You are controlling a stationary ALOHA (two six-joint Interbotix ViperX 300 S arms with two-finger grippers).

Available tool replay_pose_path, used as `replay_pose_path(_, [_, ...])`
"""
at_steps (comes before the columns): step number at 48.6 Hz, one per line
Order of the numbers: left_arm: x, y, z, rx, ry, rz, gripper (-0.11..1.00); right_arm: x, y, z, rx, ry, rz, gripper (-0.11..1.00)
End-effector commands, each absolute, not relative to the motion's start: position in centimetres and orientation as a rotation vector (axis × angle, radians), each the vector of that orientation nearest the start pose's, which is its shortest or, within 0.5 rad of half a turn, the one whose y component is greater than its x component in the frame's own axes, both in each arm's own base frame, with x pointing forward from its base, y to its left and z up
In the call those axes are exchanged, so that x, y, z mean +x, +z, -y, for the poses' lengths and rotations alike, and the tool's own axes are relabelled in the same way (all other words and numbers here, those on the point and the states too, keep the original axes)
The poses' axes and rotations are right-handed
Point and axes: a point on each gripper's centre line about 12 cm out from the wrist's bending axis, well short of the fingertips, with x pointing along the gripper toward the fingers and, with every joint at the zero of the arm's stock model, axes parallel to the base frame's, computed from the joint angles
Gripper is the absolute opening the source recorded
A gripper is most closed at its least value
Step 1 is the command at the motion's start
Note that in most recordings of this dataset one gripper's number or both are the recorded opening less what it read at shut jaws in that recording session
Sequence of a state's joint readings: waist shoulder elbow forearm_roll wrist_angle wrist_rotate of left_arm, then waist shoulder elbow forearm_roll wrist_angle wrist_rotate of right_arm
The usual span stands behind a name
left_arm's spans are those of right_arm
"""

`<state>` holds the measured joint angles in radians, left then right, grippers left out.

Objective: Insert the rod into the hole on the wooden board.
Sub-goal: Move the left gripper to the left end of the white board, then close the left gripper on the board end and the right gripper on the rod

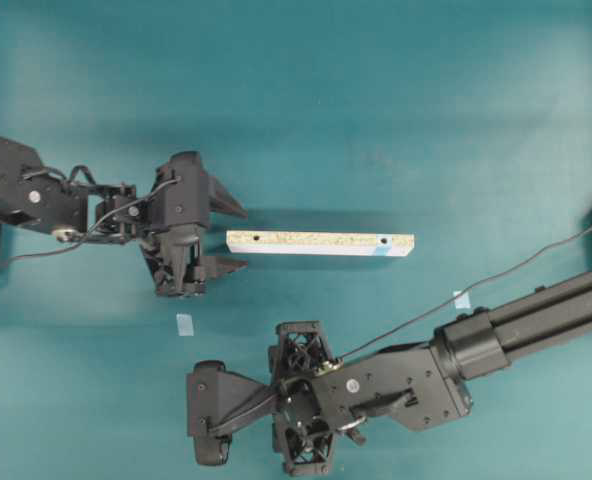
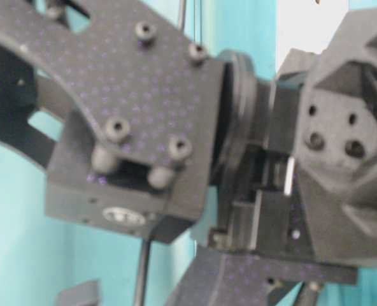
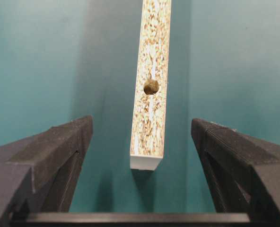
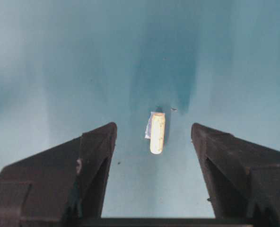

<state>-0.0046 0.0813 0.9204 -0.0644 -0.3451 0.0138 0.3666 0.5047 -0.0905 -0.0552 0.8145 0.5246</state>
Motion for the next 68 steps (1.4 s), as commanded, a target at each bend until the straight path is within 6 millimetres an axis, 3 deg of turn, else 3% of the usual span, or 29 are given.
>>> replay_pose_path(1, [34.9, 10.3, -0.1, -0.038, 0.032, -0.623, 0.93, 48.4, 14.8, -18.5, 0.181, 0.009, -1.189, 0.72])
replay_pose_path(19, [35.1, 10.1, -0.3, -0.04, 0.038, -0.623, 0.93, 48.4, 15.1, -18.6, 0.183, -0.006, -1.23, 0.72])
replay_pose_path(36, [35.1, 10.2, -0.3, -0.042, 0.038, -0.62, 0.93, 49.1, 12.9, -18.7, 0.176, -0.019, -1.266, 0.72])
replay_pose_path(68, [35.5, 10.5, -0.3, -0.043, 0.037, -0.609, 0.93, 49.7, 13.0, -17.4, 0.144, -0.041, -1.241, 0.66])
